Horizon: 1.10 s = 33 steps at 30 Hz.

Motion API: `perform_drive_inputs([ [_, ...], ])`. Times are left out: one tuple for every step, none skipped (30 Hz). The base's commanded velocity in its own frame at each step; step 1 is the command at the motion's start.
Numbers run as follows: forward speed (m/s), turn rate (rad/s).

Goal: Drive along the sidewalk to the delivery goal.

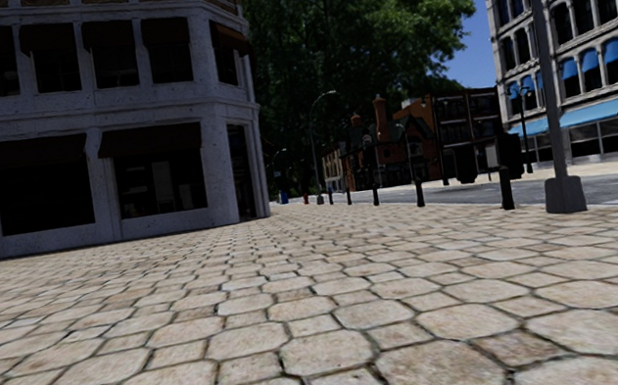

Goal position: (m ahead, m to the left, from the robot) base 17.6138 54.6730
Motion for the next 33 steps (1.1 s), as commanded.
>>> perform_drive_inputs([
  [1.76, 0.66],
  [1.76, 0.66],
  [1.76, 0.66],
  [1.76, 0.66],
  [1.76, 0.66],
  [1.76, 0.66],
  [1.76, 0.66],
  [1.77, 0.66],
  [1.77, 0.66],
  [1.79, 0.66],
  [1.80, 0.66],
  [1.81, 0.66],
  [1.81, 0.66],
  [1.83, 0.66],
  [1.83, 0.66],
  [1.84, 0.66],
  [1.84, 0.66],
  [1.84, 0.66],
  [1.84, 0.66],
  [1.84, 0.66],
  [1.84, 0.66],
  [1.84, 0.66],
  [1.84, 0.66],
  [1.84, 0.66],
  [1.85, 0.66],
  [1.85, 0.66],
  [1.86, 0.75],
  [1.86, 0.75],
  [1.86, 0.81],
  [1.86, 0.82],
  [1.86, 0.82],
  [1.86, 0.82],
  [1.86, 0.82],
])
